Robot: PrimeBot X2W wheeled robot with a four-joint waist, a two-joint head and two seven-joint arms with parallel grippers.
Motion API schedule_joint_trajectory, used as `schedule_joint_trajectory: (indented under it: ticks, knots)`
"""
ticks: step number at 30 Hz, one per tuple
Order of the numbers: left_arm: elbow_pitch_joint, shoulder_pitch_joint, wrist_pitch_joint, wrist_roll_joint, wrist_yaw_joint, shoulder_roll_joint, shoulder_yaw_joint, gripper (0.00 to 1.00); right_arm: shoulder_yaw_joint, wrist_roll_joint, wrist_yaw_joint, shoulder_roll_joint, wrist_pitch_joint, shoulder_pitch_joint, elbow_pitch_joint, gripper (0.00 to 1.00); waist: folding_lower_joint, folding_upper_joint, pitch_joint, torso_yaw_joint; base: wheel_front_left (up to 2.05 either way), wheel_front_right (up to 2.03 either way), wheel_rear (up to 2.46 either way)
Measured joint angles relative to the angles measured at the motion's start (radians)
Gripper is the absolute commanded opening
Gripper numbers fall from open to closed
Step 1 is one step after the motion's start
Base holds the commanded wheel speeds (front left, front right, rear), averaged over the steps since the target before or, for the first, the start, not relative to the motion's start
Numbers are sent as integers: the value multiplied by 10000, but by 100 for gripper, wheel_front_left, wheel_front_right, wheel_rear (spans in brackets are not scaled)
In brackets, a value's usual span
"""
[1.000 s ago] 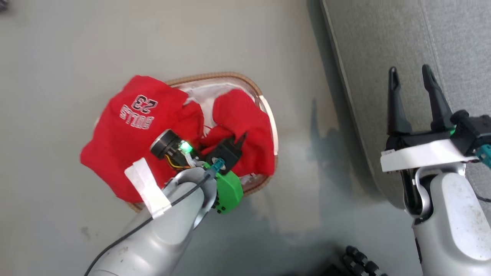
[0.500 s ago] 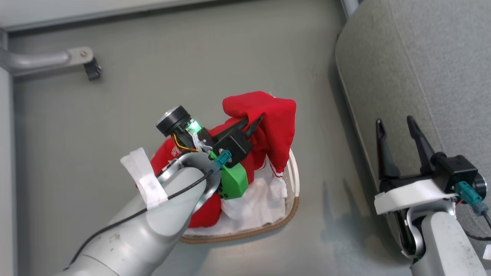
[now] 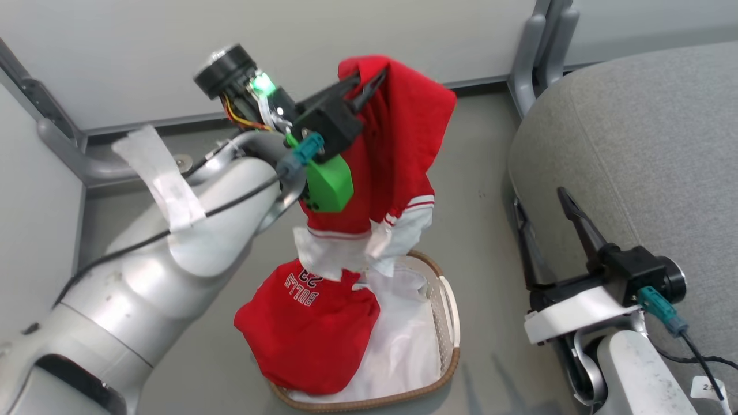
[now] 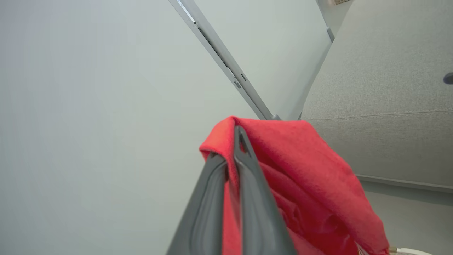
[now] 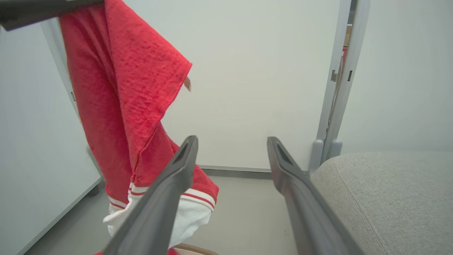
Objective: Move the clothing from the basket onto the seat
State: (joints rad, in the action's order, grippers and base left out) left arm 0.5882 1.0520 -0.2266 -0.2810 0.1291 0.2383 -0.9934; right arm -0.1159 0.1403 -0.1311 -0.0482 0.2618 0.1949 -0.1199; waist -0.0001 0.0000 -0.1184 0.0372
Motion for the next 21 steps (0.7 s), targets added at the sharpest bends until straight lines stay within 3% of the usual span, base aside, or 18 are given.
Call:
schedule_joint_trajectory:
  ticks: [10, 21]
  knots:
    - [-368, 653, 242, -449, 2, 171, -119, 0, -1026, 314, 0, 4, 0, 273, -117, 100, 0, 0, 583, 0, 0, 0, 0]
    - [-583, 667, 454, -759, -4, -173, -374, 0, -2773, 1361, 0, 4, 2, 1129, -932, 100, 0, -1, 1051, -297, 0, 0, 0]
